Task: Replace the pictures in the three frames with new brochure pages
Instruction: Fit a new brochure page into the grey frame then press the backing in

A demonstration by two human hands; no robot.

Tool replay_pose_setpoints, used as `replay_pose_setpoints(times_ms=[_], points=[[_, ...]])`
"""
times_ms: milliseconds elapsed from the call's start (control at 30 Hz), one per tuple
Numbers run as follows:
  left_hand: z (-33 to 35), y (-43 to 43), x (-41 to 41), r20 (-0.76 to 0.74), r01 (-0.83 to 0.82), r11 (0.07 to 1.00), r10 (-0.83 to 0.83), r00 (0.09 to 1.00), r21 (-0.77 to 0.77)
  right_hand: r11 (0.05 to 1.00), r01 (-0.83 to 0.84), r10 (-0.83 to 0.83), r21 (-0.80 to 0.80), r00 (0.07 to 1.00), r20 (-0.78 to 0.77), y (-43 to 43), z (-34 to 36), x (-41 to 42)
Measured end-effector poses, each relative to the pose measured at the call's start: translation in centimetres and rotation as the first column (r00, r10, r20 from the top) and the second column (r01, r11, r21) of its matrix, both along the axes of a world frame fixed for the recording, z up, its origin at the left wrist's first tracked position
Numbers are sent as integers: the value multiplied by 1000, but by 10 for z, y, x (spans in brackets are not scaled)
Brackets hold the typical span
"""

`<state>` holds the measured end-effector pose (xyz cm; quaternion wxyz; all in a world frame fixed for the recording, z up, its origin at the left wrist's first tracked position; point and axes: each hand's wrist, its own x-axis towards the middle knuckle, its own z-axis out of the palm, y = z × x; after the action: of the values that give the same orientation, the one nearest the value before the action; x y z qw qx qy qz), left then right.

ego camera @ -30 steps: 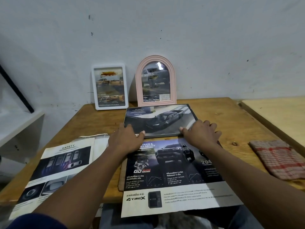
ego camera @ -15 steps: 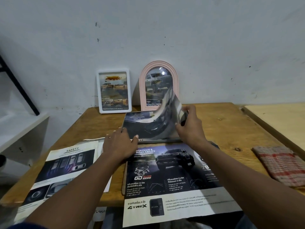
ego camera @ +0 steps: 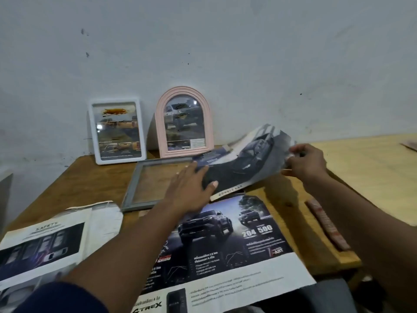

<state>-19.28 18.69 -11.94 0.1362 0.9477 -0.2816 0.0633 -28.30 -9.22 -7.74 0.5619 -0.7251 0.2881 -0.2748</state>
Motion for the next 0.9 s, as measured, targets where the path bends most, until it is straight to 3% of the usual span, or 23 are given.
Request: replay_pose_setpoints(times_ms=[200, 300, 400, 500, 600, 667, 900], points=[[-3, -91, -12, -60, 206, 974, -200, 978, 98, 956, 178, -224, -234, 957, -184, -79, -18, -19], [-2, -123, -16, -131, 279, 939, -257, 958, 203, 900, 85, -273, -427, 875, -401, -92, -21, -20], [-1, -142, -17, -157, 291, 923, -258, 953, 252, 747, -48, -424, -664, 734, -531, -88, -23, -23], [0, -148, -15, -83, 258, 921, -244, 966, 292, 663, -299, -261, -687, 767, -586, -80, -29, -20], [2, -145, -13, -30, 206, 925, -208, 978, 319, 678, -502, -2, -537, 729, -685, -63, -34, -13], [3, -140, -11, -27, 182, 932, -183, 983, 315, 679, -519, 51, -520, 740, -671, -53, -38, -8], [7, -117, -11, -27, 181, 967, -179, 984, 180, 628, -482, 7, -611, 788, -615, -30, -32, 0]])
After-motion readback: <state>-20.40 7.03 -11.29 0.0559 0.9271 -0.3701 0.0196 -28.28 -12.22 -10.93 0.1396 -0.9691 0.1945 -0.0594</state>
